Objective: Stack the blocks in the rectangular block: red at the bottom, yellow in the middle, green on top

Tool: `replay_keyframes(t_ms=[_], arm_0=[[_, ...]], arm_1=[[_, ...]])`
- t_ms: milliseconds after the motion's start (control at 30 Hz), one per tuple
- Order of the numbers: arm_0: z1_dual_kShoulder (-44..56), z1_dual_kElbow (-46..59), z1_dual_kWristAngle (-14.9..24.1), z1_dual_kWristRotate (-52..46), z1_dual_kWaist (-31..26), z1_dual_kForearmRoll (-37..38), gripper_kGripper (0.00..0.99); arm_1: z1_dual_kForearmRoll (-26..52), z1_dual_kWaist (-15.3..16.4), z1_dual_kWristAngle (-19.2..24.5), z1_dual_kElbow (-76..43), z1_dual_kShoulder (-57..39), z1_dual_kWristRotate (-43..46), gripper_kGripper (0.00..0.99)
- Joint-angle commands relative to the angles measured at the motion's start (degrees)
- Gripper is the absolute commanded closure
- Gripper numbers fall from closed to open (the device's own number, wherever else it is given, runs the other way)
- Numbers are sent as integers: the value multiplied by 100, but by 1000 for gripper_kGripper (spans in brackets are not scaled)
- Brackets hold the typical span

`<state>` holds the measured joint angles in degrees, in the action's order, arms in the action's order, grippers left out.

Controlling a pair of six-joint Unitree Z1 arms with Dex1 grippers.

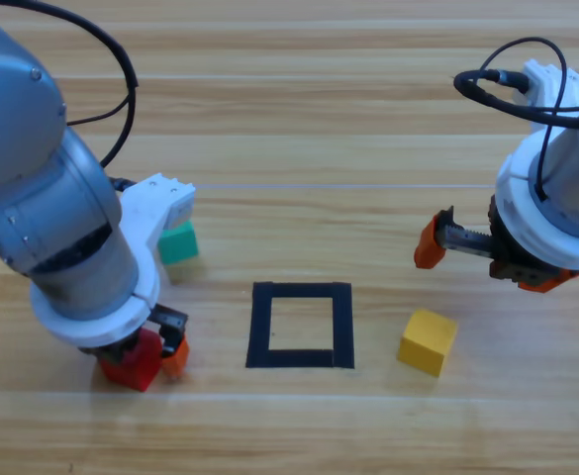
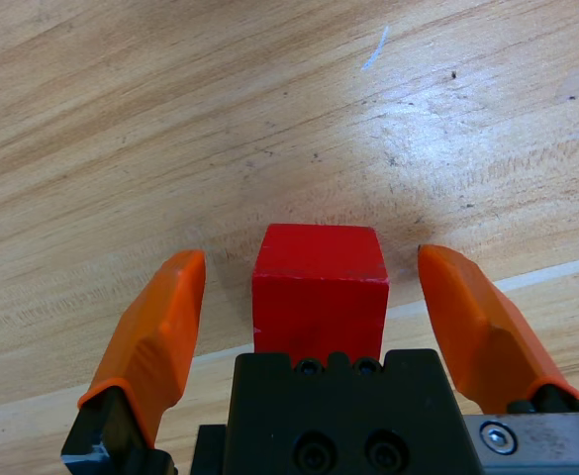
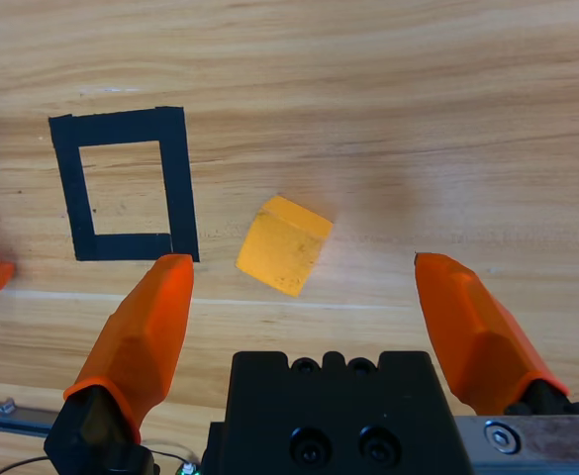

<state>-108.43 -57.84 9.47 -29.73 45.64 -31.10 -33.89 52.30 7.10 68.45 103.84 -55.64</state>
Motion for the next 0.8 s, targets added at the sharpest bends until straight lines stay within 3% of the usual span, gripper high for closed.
replay_keyframes(t_ms=[33, 200, 533, 800], arm_0=[[-214, 80, 2, 72, -125, 96, 143], [-240, 159, -42, 72, -134, 140, 229], [-266, 238, -77, 116, -196, 166, 818], [-170, 150, -358, 248, -196, 324, 873]], arm_1=[[-478, 316, 265, 327, 575, -351, 99], [-1049, 457, 327, 951, 1024, -755, 126], [-1322, 509, 239, 1364, 1507, -1397, 126], [-1322, 509, 63, 1381, 1815, -1590, 126]])
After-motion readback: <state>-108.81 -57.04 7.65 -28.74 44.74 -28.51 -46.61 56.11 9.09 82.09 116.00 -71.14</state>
